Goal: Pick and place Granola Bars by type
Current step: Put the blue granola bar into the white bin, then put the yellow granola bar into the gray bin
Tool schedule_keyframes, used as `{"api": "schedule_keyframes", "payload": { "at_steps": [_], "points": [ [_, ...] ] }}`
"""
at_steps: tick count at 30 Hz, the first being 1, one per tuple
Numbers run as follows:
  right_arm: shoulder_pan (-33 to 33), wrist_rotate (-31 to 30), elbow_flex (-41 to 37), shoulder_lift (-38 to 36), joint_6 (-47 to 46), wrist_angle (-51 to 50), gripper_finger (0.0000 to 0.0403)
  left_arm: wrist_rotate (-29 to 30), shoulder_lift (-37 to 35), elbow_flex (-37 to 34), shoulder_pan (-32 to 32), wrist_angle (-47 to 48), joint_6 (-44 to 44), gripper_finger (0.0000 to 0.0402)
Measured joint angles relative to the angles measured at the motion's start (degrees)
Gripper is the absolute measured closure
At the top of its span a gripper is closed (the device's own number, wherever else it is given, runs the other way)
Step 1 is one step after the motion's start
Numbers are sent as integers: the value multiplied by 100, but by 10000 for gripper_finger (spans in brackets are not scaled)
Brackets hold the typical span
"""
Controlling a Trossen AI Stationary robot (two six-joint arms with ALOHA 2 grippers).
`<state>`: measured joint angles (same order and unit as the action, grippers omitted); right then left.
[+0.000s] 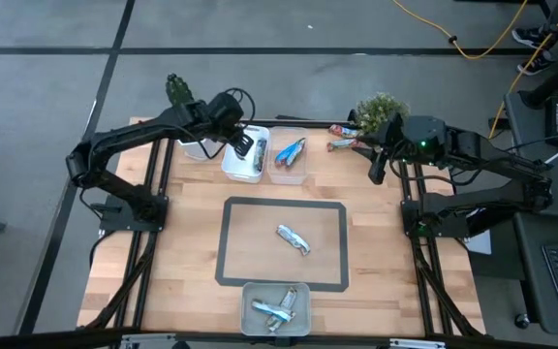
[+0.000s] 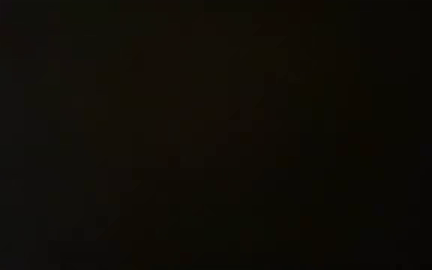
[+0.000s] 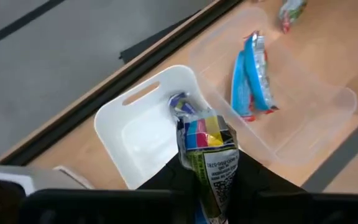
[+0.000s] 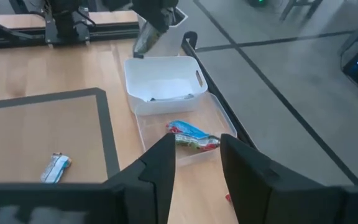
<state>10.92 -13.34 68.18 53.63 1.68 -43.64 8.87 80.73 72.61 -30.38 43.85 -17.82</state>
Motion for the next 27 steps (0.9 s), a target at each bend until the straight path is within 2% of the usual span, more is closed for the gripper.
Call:
{"api": "schedule_keyframes", "payload": {
  "at_steps": [4, 7, 15, 19, 27],
  "points": [
    [0, 2, 0, -2, 15, 76, 273, -38, 18, -10, -152, -14, -4, 342],
    [0, 2, 0, -2, 28, 98, 273, -288, 22, -10, -261, -12, 34, 326],
    [0, 4, 2, 0, 36, 98, 273, -460, 26, 53, -328, 38, 58, 234],
    [1, 45, 1, 8, 77, 90, 273, -490, 26, 336, -221, 88, 7, 203],
    [-218, 1324, 2, 555, 485, -541, 272, -691, -26, 1475, 485, 95, 92, 202]
  ]
}}
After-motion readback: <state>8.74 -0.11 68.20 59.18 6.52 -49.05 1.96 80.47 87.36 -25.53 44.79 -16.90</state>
